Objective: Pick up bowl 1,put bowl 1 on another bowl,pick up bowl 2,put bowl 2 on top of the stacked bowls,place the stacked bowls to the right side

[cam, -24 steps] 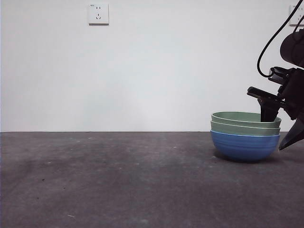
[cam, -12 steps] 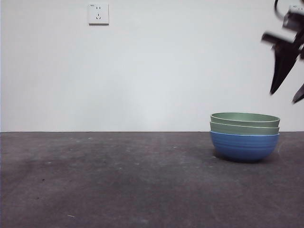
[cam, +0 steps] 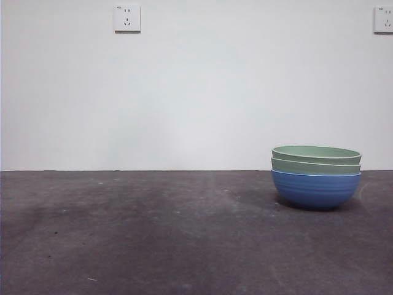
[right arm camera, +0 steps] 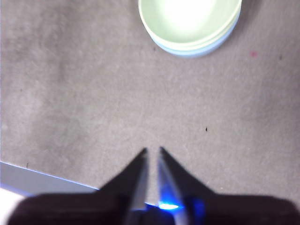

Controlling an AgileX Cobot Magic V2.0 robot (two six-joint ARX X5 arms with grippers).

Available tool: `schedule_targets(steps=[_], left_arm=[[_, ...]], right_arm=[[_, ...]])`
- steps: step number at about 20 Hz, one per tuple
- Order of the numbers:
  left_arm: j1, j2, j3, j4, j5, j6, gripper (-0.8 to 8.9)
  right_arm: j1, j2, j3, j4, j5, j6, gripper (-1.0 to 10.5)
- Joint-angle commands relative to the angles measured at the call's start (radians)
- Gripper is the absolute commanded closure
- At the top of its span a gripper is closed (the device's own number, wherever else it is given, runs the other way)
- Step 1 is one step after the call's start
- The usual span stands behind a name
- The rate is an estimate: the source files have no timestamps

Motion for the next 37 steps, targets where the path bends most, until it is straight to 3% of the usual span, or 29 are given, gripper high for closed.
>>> schedule_targets(steps=[1, 15, 18, 20, 23, 28, 33, 37], left_arm=[[-0.002, 0.001, -0.002, -0.043, -0.002, 0.016, 8.19], [0.004, 0.001, -0.002, -0.03, -0.013, 0.03, 8.17], [0.085, -0.042, -0.012, 0.122, -0.017, 0.121, 8.17], [0.188, -0.114, -0.068, 0.317, 0.074, 0.184, 8.17], [0.375, -0.296, -0.317, 0.631, 0.24, 0.202, 8.17], [0.569, -0.634, -0.869, 1.044, 0.148, 0.202, 8.17], [0.66, -0.911, -1.321, 1.192, 0.148, 0.198, 8.17], [0.684, -1.056, -1.557, 1.209, 0.147, 0.191, 8.17]], right_arm=[[0.002, -0.011, -0.008, 0.001, 0.0, -0.01, 9.5], [0.002, -0.014, -0.008, 0.002, 0.003, -0.005, 9.5], [0.002, -0.014, -0.008, 0.002, 0.003, -0.005, 9.5], [0.002, -0.014, -0.008, 0.002, 0.003, -0.005, 9.5], [0.001, -0.014, -0.008, 0.002, 0.006, -0.005, 9.5], [0.002, -0.014, -0.008, 0.001, 0.006, -0.005, 9.5], [0.001, -0.014, -0.008, 0.002, 0.006, -0.005, 9.5], [0.001, -0.014, -0.008, 0.002, 0.006, -0.005, 9.5]])
